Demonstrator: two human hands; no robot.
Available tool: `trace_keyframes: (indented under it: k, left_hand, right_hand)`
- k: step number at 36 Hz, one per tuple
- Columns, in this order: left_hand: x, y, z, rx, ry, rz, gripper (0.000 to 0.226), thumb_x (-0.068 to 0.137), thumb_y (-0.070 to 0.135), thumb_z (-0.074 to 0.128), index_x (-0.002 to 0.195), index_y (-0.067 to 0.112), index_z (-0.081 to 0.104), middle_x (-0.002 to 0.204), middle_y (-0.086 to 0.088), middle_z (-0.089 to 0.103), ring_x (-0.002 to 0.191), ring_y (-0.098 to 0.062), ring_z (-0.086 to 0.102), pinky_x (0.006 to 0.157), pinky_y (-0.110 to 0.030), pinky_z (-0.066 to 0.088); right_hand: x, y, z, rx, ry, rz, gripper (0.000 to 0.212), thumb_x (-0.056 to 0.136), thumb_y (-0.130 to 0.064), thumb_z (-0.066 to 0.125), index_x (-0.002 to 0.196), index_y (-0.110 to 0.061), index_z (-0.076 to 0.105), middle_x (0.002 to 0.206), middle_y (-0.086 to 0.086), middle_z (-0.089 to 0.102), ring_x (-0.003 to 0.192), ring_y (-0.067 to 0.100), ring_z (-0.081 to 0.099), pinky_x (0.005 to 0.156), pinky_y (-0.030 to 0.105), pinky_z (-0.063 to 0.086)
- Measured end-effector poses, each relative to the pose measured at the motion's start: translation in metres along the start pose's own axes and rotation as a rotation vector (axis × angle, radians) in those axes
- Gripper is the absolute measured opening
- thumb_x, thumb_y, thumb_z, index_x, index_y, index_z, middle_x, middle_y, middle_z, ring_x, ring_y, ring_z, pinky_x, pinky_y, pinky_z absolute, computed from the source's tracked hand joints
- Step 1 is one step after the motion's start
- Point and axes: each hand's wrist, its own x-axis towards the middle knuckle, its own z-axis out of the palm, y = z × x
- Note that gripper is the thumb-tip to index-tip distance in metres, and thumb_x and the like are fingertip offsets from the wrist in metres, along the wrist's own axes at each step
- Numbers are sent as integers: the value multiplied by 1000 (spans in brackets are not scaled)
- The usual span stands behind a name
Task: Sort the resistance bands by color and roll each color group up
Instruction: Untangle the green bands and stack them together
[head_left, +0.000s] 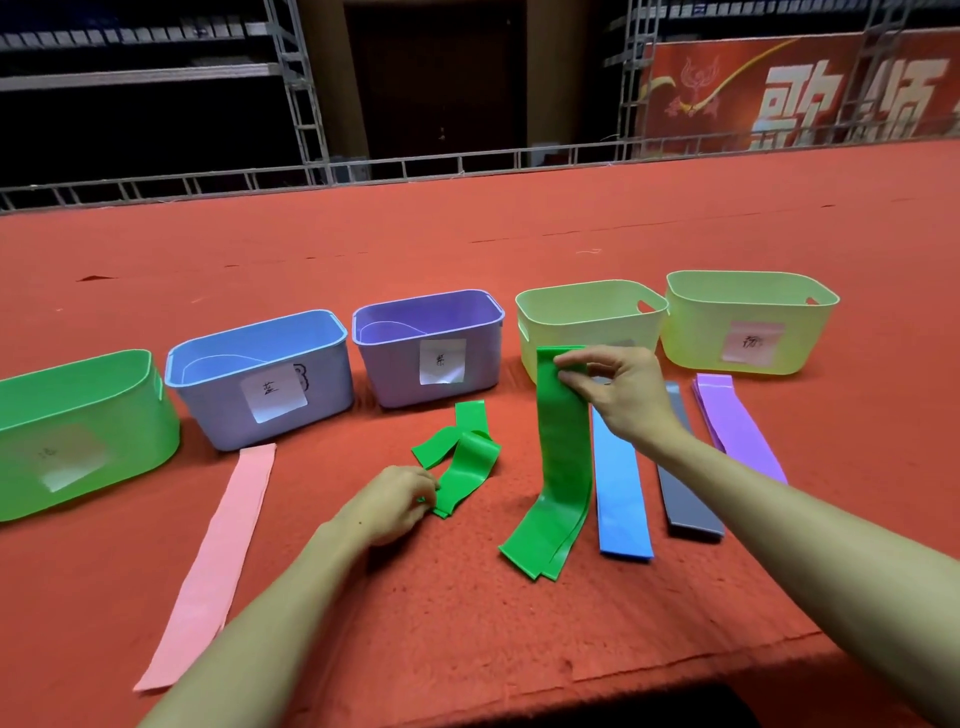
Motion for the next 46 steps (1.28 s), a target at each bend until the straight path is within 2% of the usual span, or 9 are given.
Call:
trace_keyframes:
  k: [5,9,13,19,25,29,31,38,46]
  left_hand:
    - [1,-5,5,-24,33,7,9,85,6,63,92,8,68,101,-5,69,96,-25,63,83,-24,40]
    - [4,-5,5,-35,62,-15,12,88,9,63,99,9,68,99,-5,69,93,-25,62,78,-20,35]
    - [8,-4,6,-38,47,-47,14,86,10,67,100,9,71,100,-6,69,93,-23,61,79,-18,34]
    - [13,-6,5,-98,-13,-102,14,83,6,69,97,8,72,98,-7,67,89,-22,66,84,-31,51]
    - [18,-6,-1,-116,-26,-143,15,86,9,68,100,8,74,104,-3,72,99,-16,64,85,-18,41]
    - [20,-7,-2,-114,-76,-158,21,81,8,73,101,8,74,102,-6,72,96,-19,65,87,-28,48]
    - [21,-7,-2,-106,-82,-147,21,81,9,73,101,8,74,102,-6,72,96,-18,65,86,-27,48]
    - [19,-10,-1,-135,-37,-117,12,82,8,72,94,7,75,99,-6,73,93,-18,66,85,-26,48]
    - [16,-9,2,-148,-31,-138,11,82,8,71,92,9,75,98,-2,72,88,-14,68,84,-24,52]
  right_hand:
    - [-1,0,-1,3,-13,5,18,80,-5,75,93,-17,76,88,-6,72,85,17,70,81,28,56]
    - [-2,0,0,0,-28,23,17,80,-8,75,92,-21,76,86,-5,74,83,22,70,76,34,57]
    - [-2,-3,1,-2,-37,17,18,80,-7,73,92,-21,76,86,-6,74,83,22,70,78,37,58]
    - [-1,-8,0,0,-47,13,19,81,-5,72,93,-20,76,86,-6,74,83,22,70,77,33,58]
    - [-3,-8,-4,-6,-58,-2,21,81,-3,71,90,-21,76,84,-4,74,81,23,70,75,34,57]
    - [-5,-7,-7,-10,-59,-5,21,81,-1,71,89,-20,77,83,-6,73,81,23,70,74,29,56]
    - [-5,-7,-8,-17,-63,-4,21,81,-2,72,90,-20,76,83,-7,73,81,22,70,74,28,57]
    - [-6,-8,-6,-5,-84,11,31,80,-4,72,86,-34,73,83,-9,74,81,21,70,77,38,58]
    - [-9,-17,-3,-10,-129,5,26,81,-3,72,88,-28,75,82,-13,71,76,7,66,74,21,53]
